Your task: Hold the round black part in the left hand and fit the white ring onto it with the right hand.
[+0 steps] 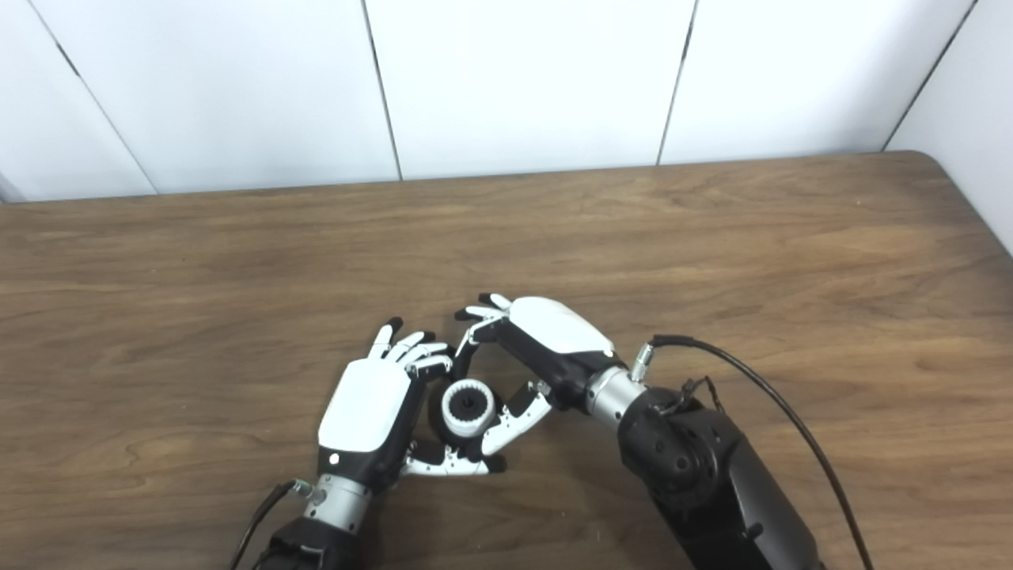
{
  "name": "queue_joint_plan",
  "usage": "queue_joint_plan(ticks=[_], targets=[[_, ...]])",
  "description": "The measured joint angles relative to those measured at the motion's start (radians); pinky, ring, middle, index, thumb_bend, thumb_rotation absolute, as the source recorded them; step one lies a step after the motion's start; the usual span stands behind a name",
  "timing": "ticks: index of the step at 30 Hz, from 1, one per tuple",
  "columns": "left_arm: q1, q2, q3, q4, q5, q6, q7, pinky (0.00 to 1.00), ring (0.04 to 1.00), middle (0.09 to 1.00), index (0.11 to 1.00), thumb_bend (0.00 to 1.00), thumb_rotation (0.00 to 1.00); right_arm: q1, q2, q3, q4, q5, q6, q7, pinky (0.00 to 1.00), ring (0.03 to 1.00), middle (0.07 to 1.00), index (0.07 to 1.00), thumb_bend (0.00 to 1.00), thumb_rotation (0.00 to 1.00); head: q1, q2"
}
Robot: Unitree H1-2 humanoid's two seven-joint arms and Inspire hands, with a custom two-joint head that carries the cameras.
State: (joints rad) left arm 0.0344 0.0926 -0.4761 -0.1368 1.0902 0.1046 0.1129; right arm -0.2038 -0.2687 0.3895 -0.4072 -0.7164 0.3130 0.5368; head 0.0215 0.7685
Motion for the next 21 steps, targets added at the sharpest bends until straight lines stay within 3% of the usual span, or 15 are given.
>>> queue_joint_plan(ticks=[5, 21], targets=[[0.0, 0.001, 0.0, 0.0, 0.0, 0.0, 0.0, 1.0, 0.865, 0.771, 0.484, 0.52, 0.06, 0.0, 0.0, -0.026, 0.0, 0.003, 0.001, -0.002, 0.98, 0.993, 0.89, 0.6, 1.0, 0.24, -0.006, -0.002], [-0.002, 0.012, 0.011, 0.0, -0.003, -0.002, -0.002, 1.0, 0.871, 0.767, 0.486, 0.52, 0.06, 0.002, -0.06, -0.121, -0.036, 0.004, 0.012, -0.013, 0.92, 0.968, 0.881, 0.678, 1.0, 0.25, -0.018, -0.006]])
